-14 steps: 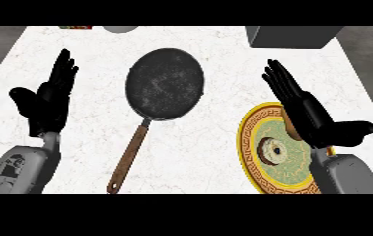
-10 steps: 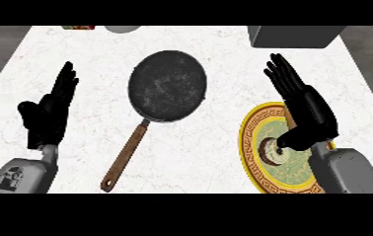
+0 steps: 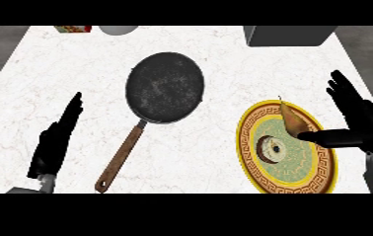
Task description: Pick the cupcake from the plate and place it in the pan
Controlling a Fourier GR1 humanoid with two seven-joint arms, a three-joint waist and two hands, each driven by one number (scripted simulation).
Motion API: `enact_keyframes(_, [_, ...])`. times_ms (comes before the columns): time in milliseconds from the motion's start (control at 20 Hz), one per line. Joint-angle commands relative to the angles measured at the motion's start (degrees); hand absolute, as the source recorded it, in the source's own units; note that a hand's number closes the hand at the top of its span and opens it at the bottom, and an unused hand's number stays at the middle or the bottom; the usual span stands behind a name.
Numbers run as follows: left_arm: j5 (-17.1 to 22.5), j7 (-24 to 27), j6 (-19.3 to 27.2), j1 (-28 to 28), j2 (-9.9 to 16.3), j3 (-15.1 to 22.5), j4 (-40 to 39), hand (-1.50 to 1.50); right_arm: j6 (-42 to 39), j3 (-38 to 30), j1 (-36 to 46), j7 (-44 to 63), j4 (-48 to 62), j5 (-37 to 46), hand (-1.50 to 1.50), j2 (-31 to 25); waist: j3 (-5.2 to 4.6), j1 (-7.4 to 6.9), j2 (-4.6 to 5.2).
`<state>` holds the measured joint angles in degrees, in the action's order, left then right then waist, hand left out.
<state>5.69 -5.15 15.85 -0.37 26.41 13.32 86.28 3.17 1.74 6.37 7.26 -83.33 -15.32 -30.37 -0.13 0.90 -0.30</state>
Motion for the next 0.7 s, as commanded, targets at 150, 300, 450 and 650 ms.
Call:
enact_keyframes(150, [-1.24, 0.22, -0.52, 0.87, -0.92, 1.02, -0.03, 0.0, -10.41, 1.5, -3.86, 2.51, -3.97, 7.21, -1.5, -15.58, 0.05, -0.28, 0.21])
enact_keyframes(300, [-1.45, -3.41, -0.62, 3.05, 0.02, 1.35, 5.1, 0.0, -15.3, 1.86, -5.0, 4.77, -8.03, 6.57, -1.5, -18.57, 0.1, -0.62, 0.04])
enact_keyframes(450, [-2.67, 0.78, -0.62, 4.44, -1.36, 2.04, 3.49, 0.0, -22.57, 3.14, 2.69, 8.49, -6.11, 4.41, -1.5, -20.95, 0.08, -1.95, 0.31])
enact_keyframes(650, [-4.28, -1.07, 0.68, 2.12, -3.84, 2.29, 1.62, 0.0, -28.96, 5.43, 6.57, 12.75, -7.49, 2.32, -1.5, -20.14, 0.08, -1.29, 0.32])
